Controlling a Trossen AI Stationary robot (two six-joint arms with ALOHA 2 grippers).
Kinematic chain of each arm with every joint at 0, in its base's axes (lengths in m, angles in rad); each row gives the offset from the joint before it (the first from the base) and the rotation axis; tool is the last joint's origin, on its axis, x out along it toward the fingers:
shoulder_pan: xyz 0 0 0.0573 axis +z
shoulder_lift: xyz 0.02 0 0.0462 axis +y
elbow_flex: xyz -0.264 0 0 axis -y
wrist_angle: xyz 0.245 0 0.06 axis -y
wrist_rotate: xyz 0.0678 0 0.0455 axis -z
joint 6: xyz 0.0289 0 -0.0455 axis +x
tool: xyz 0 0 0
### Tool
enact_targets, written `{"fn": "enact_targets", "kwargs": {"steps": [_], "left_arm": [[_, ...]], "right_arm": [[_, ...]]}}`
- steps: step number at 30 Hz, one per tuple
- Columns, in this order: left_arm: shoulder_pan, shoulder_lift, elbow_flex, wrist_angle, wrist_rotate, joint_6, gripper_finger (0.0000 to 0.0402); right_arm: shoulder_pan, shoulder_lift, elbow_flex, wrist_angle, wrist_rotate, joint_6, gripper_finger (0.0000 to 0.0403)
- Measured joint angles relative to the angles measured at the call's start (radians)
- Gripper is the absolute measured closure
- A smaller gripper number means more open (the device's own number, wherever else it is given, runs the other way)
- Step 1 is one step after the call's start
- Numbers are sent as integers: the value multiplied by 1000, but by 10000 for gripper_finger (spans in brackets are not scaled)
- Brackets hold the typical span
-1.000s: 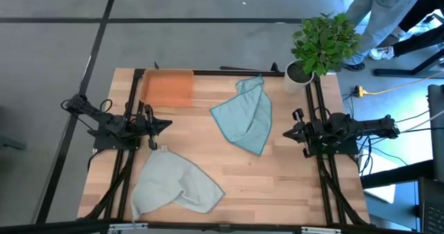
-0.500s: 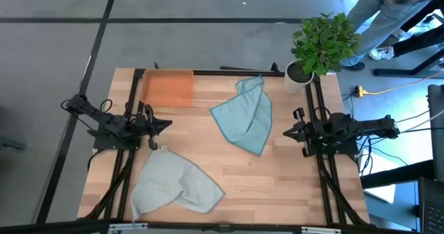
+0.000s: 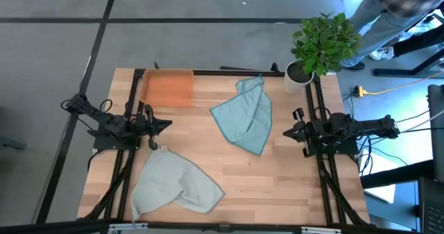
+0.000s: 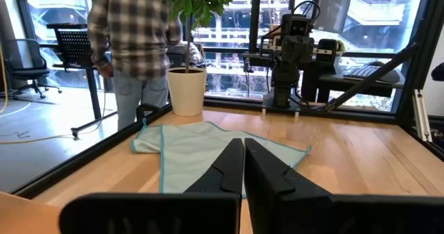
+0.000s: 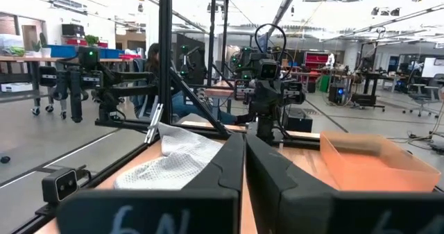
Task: Roll microfiber towels into tight, uniform cylinder then place into a basket
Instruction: Fold the blue microfiber cloth
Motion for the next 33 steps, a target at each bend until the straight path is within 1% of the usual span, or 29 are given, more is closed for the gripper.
{"fn": "enact_targets", "kwargs": {"steps": [10,33], "left_arm": [[0,0,0,0,0,0,399],[0,0,0,0,0,0,399]], "right_arm": [[0,0,0,-96,-13,-1,385],[0,0,0,-89,-16,2,385]]}}
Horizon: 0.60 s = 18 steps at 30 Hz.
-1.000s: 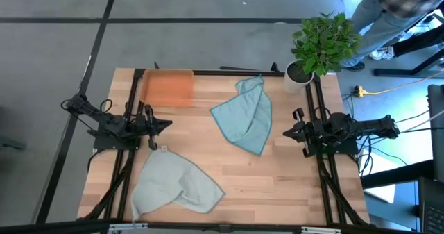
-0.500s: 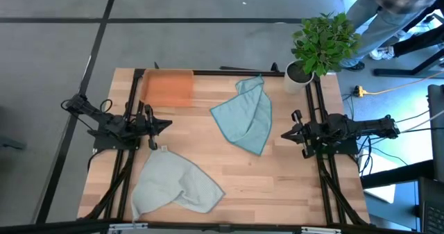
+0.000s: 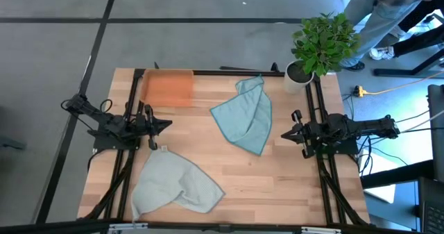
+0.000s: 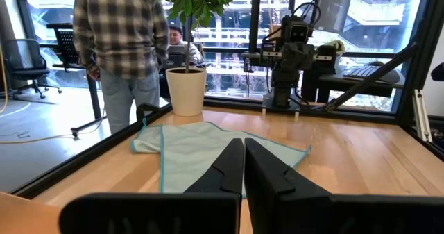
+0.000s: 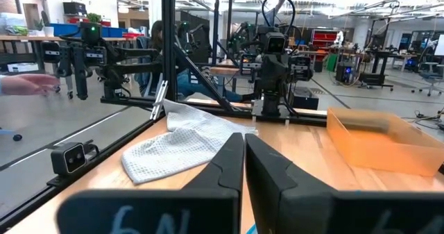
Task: Roll microfiber towels into tight, uniform cylinder then place into a basket
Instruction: Fold the blue microfiber cloth
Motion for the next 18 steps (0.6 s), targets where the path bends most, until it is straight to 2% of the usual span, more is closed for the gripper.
{"fn": "enact_targets", "kwargs": {"steps": [13,18], "left_arm": [[0,0,0,0,0,-1,399],[0,0,0,4,27,-83,399]], "right_arm": [[0,0,0,-2,-1,2,385],[0,0,0,-2,-1,2,385]]}}
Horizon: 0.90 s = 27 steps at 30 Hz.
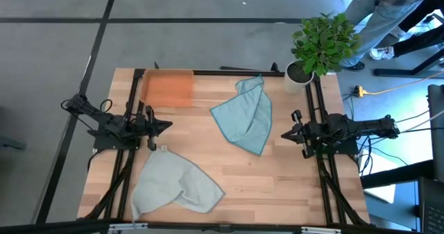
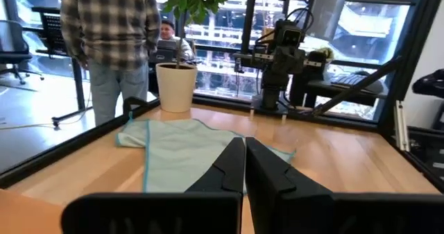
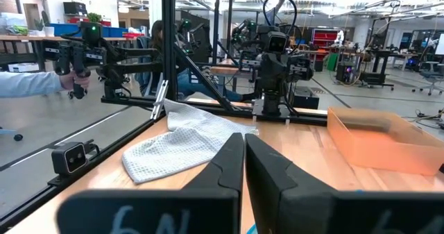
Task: Roll microfiber towels into tight, uniform cylinder then place into a basket
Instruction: Fold the blue microfiber cloth
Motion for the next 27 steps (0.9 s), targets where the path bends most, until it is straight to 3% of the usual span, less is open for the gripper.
{"fn": "enact_targets", "kwargs": {"steps": [8,15,23,27], "left_arm": [[0,0,8,60,139,105,399],[0,56,182,-29,212,128,399],[0,308,432,-129,195,273,399],[3,457,571,-280,111,285,399]], "right_arm": [[0,0,0,-1,-1,1,385],[0,0,0,-9,-2,2,385],[0,0,0,-8,-1,2,385],[0,0,0,1,-1,1,385]]}}
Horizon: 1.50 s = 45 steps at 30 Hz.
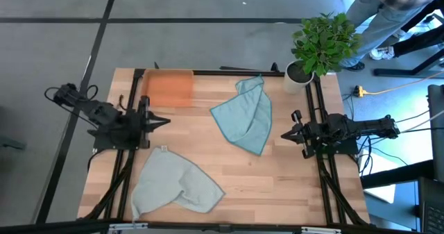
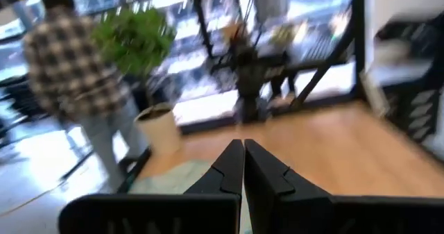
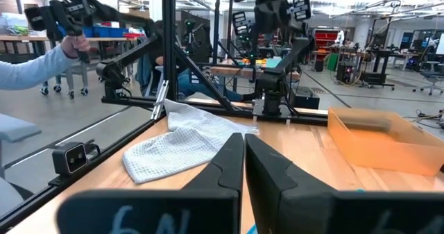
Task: Roll microfiber towels into tight, uniform cylinder then place into a basket
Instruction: Fold the blue microfiber cloth
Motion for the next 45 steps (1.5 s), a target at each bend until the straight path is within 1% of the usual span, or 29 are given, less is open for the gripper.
{"fn": "enact_targets", "kwargs": {"steps": [2,4,8,10,12,18,23,26,28,32,38,41,45], "left_arm": [[14,72,61,-75,-40,-16,399],[42,148,115,-140,-56,-49,399],[128,278,204,-255,-54,-134,399],[181,328,239,-298,-31,-169,399],[243,374,253,-322,37,-192,399],[422,481,253,-324,285,-207,399],[568,555,253,-321,406,-206,399],[648,599,253,-319,505,-203,399],[693,626,253,-319,543,-209,399],[737,661,253,-314,528,-234,399],[743,673,253,-276,517,-237,399],[739,673,253,-219,518,-214,399],[734,673,253,-147,528,-125,401]], "right_arm": [[0,0,0,0,0,-1,385],[0,0,0,0,0,-2,385],[0,0,0,0,0,-2,385],[0,0,0,0,0,-2,385],[0,0,0,0,0,1,385],[0,0,0,0,0,51,385],[0,0,0,0,0,50,385],[0,0,0,0,1,49,385],[0,0,0,0,2,47,385],[0,0,0,0,3,5,385],[0,0,0,0,22,-1,398],[0,0,0,7,24,-22,393],[0,0,0,33,56,-55,394]]}}
